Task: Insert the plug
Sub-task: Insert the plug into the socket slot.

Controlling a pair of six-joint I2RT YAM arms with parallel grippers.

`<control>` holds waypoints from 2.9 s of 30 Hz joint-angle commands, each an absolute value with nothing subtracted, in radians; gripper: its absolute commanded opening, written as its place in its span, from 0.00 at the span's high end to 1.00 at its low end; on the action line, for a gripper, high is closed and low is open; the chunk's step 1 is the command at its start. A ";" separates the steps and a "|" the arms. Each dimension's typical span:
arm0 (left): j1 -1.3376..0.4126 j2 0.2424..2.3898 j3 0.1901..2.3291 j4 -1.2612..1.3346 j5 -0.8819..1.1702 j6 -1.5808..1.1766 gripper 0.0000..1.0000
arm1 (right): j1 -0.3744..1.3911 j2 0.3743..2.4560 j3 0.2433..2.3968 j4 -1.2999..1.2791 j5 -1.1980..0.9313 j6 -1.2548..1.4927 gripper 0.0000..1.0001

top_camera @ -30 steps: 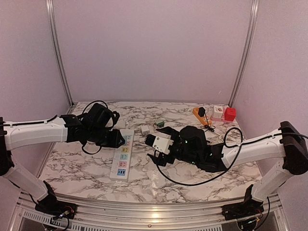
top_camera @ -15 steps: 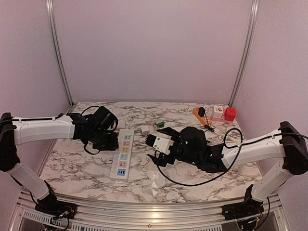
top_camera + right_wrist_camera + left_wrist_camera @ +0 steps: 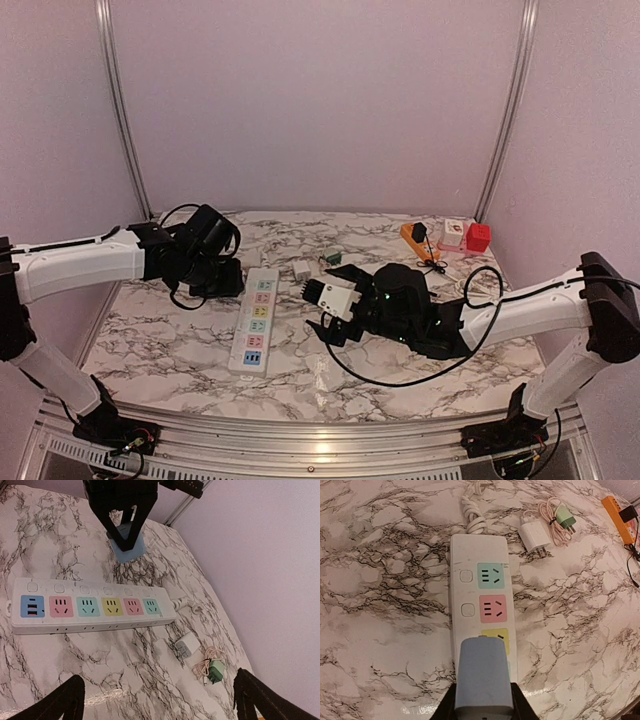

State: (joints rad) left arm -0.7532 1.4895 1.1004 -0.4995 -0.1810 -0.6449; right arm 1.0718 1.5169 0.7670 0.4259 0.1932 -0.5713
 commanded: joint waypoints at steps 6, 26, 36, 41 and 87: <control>-0.732 1.562 1.235 -0.587 -0.092 -0.606 1.00 | 1.064 1.538 0.784 0.452 0.206 -0.553 0.02; -0.726 1.717 1.344 -0.749 -0.041 -0.759 1.00 | 1.064 1.565 0.803 0.425 0.213 -0.560 0.01; -0.726 1.776 1.374 -0.790 -0.005 -0.757 1.00 | 1.064 1.575 0.792 0.435 0.210 -0.547 0.02; -0.726 1.817 1.425 -0.817 -0.012 -0.721 1.00 | 1.064 1.576 0.782 0.441 0.209 -0.543 0.02; -0.726 1.943 1.521 -0.919 -0.037 -0.632 1.00 | 1.068 1.559 0.738 0.467 0.235 -0.537 0.01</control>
